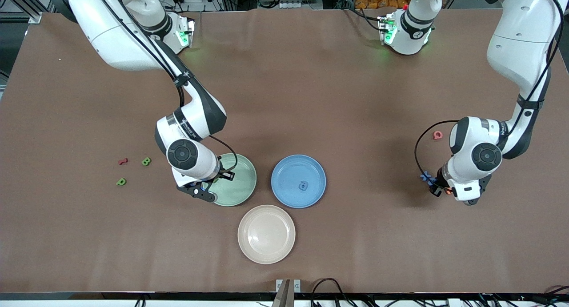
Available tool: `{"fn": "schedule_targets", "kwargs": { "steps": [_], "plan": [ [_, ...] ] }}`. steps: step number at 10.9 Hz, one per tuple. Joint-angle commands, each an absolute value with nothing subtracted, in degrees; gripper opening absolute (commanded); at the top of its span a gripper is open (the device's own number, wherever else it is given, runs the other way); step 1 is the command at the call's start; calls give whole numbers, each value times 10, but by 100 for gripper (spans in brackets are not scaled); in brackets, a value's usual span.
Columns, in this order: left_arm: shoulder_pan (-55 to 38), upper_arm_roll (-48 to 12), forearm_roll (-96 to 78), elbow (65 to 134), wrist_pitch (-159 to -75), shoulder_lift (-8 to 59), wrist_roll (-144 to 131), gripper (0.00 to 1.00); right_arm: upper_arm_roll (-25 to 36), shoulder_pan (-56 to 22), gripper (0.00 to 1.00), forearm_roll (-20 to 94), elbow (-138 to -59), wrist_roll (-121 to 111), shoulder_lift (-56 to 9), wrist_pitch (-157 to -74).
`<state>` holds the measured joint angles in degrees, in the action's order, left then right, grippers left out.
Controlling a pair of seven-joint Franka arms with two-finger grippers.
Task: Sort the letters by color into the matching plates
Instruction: 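Release the N on the green plate while the left gripper lifts the G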
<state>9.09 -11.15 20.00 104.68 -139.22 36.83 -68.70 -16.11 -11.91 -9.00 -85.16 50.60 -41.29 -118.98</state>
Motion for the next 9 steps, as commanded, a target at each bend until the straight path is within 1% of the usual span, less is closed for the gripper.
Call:
{"fn": "schedule_targets", "kwargs": {
  "steps": [1,3,4,7,9],
  "plan": [
    [78,-121,214,1047,-1350,341,-715,0,-164,-117,100,-109,-850,523,-406,-1181],
    [71,-143,213,1046,-1320,325,-735,0,-164,-117,100,-121,-850,523,-400,-1181],
    [71,-168,212,1044,-1307,321,-754,0,-164,-113,100,-122,-850,523,-394,-1176],
    [55,-234,211,1000,-1251,326,-825,0,-164,-106,100,-123,-850,522,-376,-1167],
    [13,-240,190,979,-1245,327,-852,0,-163,-96,100,-123,-851,522,-363,-1154]
  ]
}}
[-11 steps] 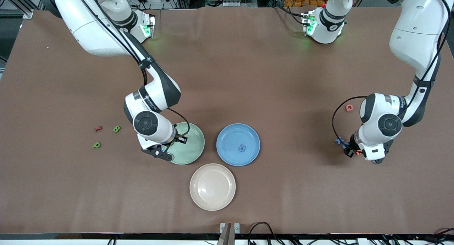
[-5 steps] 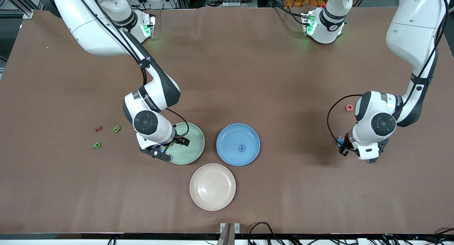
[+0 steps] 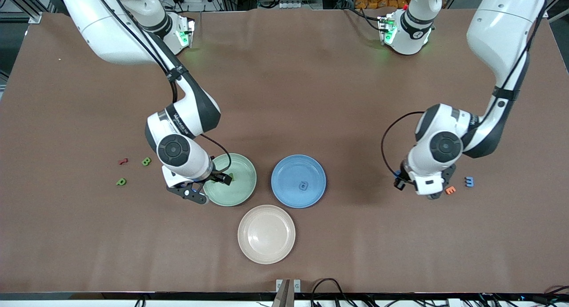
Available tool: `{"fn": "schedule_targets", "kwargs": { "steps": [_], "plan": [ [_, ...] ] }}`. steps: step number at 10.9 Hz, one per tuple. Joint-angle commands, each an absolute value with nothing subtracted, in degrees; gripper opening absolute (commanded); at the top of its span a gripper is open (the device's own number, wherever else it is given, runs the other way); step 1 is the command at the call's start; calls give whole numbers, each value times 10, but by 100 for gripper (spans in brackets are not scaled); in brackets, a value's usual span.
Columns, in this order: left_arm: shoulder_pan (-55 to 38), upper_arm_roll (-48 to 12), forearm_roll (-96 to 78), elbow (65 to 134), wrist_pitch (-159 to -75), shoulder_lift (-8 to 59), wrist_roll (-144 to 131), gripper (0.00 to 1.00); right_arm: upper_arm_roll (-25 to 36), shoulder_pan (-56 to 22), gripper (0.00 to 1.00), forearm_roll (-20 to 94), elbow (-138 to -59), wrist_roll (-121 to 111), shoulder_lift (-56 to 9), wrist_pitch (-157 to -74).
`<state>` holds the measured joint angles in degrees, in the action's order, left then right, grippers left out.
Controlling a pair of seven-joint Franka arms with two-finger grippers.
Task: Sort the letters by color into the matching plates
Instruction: 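Place the G on the blue plate while the right gripper returns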
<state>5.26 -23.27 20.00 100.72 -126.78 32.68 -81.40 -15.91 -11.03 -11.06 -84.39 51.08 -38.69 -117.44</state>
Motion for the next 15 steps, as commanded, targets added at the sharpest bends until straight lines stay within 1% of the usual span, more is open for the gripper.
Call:
{"fn": "schedule_targets", "kwargs": {
  "steps": [1,3,5,6,8,11,12,13,15],
  "plan": [
    [-11,-240,170,963,-1245,328,-853,0,-163,-91,100,-122,-852,522,-353,-1150],
    [-56,-239,140,931,-1248,348,-866,0,-163,-77,100,-122,-853,520,-329,-1141],
    [-96,-239,140,884,-1256,387,-875,0,-163,-55,100,-122,-855,516,-308,-1119],
    [-116,-239,139,869,-1272,397,-890,0,-162,-47,100,-122,-862,516,-298,-1120],
    [-137,-239,139,865,-1333,402,-928,0,-162,-17,100,-120,-889,517,-277,-1120],
    [-166,-233,141,865,-1392,407,-950,1,-147,1,100,-121,-918,517,-272,-1120],
    [-170,-231,141,864,-1410,410,-950,41,-146,10,100,-122,-924,516,-271,-1120],
    [-172,-229,148,864,-1425,411,-944,99,-138,20,100,-122,-926,514,-271,-1120],
    [-182,-214,161,864,-1426,410,-935,100,-134,47,100,-122,-951,479,-265,-1122]
  ]
}}
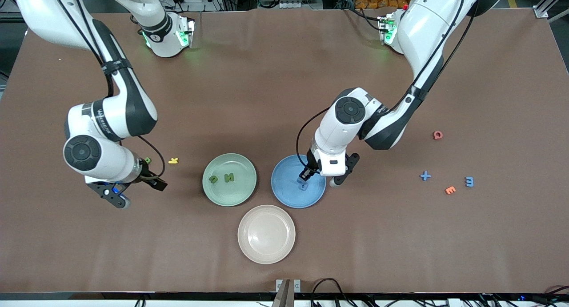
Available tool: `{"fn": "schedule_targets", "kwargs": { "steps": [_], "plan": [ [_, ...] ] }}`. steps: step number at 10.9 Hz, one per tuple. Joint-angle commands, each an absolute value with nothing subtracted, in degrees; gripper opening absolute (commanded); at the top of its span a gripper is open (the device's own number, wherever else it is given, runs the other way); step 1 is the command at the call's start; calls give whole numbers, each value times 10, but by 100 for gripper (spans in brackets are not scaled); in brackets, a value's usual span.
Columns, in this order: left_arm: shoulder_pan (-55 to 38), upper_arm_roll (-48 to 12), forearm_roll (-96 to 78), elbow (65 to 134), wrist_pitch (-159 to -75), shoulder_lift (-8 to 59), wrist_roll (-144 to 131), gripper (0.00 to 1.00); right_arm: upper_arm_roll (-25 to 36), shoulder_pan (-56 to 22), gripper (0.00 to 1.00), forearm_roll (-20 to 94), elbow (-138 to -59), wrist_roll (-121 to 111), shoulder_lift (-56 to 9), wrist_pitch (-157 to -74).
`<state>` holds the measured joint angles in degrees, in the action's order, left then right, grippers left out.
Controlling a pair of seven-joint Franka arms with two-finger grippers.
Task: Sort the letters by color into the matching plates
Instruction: 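Place the G on the blue plate while the right gripper returns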
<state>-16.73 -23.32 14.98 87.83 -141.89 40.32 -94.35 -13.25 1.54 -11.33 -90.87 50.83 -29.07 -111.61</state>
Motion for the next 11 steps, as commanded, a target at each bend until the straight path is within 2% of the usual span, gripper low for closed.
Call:
{"fn": "schedule_targets", "kwargs": {
  "steps": [1,3,5,8,11],
  "plan": [
    [-179,-214,184,867,-1425,407,-932,100,-134,63,100,-122,-952,457,-265,-1122],
    [-170,-214,200,871,-1403,405,-906,100,-134,89,100,-122,-952,447,-266,-1124],
    [-168,-214,208,872,-1330,400,-785,100,-134,105,100,-147,-952,446,-271,-1130],
    [-152,-214,208,878,-1273,385,-695,100,-128,126,100,-172,-951,446,-281,-1156],
    [-103,-217,201,925,-1266,346,-676,100,-110,134,100,-170,-951,435,-300,-1180]
  ]
}}
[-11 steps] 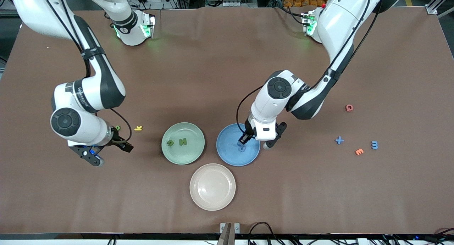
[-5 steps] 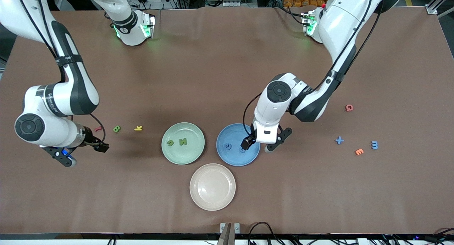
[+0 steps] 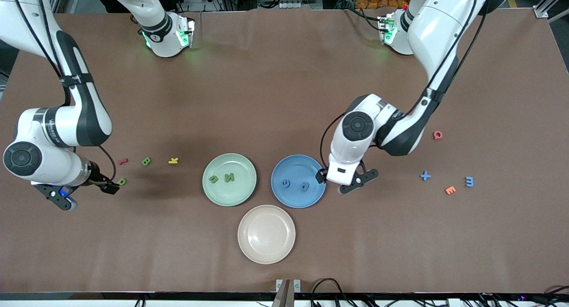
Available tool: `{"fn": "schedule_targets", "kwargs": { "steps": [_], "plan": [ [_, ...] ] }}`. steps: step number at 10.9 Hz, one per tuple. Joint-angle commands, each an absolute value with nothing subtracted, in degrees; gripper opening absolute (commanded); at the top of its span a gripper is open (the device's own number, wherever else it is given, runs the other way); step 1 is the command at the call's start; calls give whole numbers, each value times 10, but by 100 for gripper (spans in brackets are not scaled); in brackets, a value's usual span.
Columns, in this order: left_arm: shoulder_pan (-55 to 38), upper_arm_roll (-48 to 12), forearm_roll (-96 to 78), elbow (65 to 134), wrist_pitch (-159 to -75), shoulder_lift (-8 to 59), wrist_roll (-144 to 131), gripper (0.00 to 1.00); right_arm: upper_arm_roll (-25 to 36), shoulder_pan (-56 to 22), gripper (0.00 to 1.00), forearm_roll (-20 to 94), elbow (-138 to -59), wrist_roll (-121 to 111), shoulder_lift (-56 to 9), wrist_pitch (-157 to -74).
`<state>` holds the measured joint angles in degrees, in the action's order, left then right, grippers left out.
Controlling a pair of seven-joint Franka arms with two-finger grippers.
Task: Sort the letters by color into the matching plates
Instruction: 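Place the G on the blue plate while the right gripper returns, then grasp the green d with the right gripper while the left gripper returns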
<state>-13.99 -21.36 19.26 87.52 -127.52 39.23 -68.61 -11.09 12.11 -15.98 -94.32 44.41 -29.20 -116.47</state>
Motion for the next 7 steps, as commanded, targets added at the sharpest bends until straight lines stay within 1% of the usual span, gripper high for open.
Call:
{"fn": "schedule_targets", "kwargs": {
  "steps": [1,2,4,6,7],
  "plan": [
    [-78,-220,200,945,-1266,333,-678,100,-109,140,100,-167,-951,425,-302,-1187],
    [-51,-222,199,964,-1264,319,-676,100,-110,149,100,-164,-951,411,-308,-1192],
    [15,-255,199,996,-1264,300,-651,100,-111,159,100,-164,-951,403,-314,-1199],
    [85,-292,199,1041,-1264,278,-578,100,-111,163,95,-163,-954,383,-319,-1214],
    [117,-307,199,1062,-1264,267,-557,100,-111,170,95,-158,-960,374,-321,-1222]
  ]
}}
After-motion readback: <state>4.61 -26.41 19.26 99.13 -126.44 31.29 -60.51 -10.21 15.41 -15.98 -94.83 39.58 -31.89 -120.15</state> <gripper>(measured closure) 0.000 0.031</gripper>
